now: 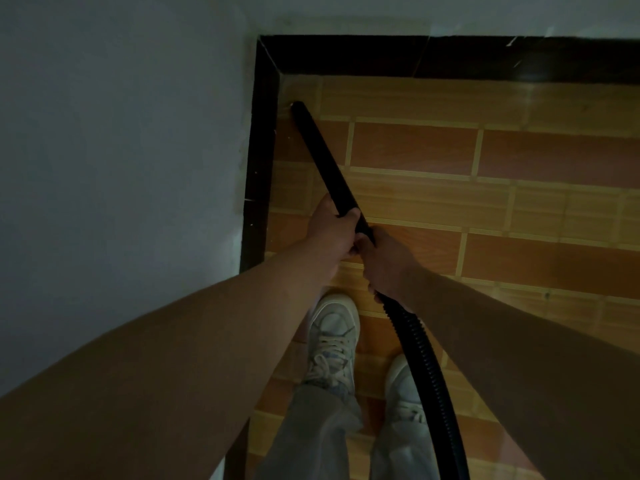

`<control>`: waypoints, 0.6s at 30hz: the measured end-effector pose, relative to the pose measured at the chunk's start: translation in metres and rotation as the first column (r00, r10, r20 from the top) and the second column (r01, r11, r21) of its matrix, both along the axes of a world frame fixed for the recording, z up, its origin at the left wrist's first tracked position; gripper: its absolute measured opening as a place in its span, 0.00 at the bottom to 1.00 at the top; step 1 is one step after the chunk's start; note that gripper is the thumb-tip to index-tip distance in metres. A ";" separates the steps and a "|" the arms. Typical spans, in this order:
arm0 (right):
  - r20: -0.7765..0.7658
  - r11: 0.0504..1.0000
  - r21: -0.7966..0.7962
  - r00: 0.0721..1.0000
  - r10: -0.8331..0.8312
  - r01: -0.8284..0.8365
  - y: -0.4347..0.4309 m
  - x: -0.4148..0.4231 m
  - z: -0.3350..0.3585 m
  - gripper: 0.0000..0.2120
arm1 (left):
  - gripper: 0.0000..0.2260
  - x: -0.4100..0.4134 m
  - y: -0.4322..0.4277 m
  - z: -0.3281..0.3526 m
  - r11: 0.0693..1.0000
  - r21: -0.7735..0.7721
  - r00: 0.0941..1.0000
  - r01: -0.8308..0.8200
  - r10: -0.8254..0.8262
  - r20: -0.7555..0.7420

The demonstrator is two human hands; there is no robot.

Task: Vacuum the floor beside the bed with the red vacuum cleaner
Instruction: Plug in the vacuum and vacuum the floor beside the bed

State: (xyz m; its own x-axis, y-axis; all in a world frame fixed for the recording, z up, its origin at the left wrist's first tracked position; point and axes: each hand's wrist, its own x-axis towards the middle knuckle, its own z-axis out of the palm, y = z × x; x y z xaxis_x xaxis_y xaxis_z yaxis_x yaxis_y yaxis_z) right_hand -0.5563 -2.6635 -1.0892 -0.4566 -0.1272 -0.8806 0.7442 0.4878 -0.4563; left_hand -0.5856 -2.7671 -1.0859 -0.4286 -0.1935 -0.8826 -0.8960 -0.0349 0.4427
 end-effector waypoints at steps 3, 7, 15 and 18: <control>-0.012 1.000 0.001 1.000 0.000 0.001 -0.001 -0.004 0.000 0.16 | 0.22 -0.006 -0.001 -0.001 1.000 0.002 1.000 0.020 -0.020 -0.014; 0.015 1.000 -0.003 0.999 0.029 -0.029 0.001 -0.014 0.001 0.16 | 0.20 -0.010 -0.002 -0.004 1.000 -0.005 1.000 0.002 -0.002 -0.012; -0.055 0.996 0.059 0.996 0.063 -0.060 0.001 -0.029 0.000 0.18 | 0.11 -0.035 0.000 -0.005 0.998 0.010 0.998 0.058 -0.057 -0.002; -0.044 0.990 0.073 0.992 0.122 -0.119 0.006 -0.037 0.006 0.17 | 0.10 -0.040 0.001 -0.007 0.998 0.023 0.998 0.062 -0.062 0.008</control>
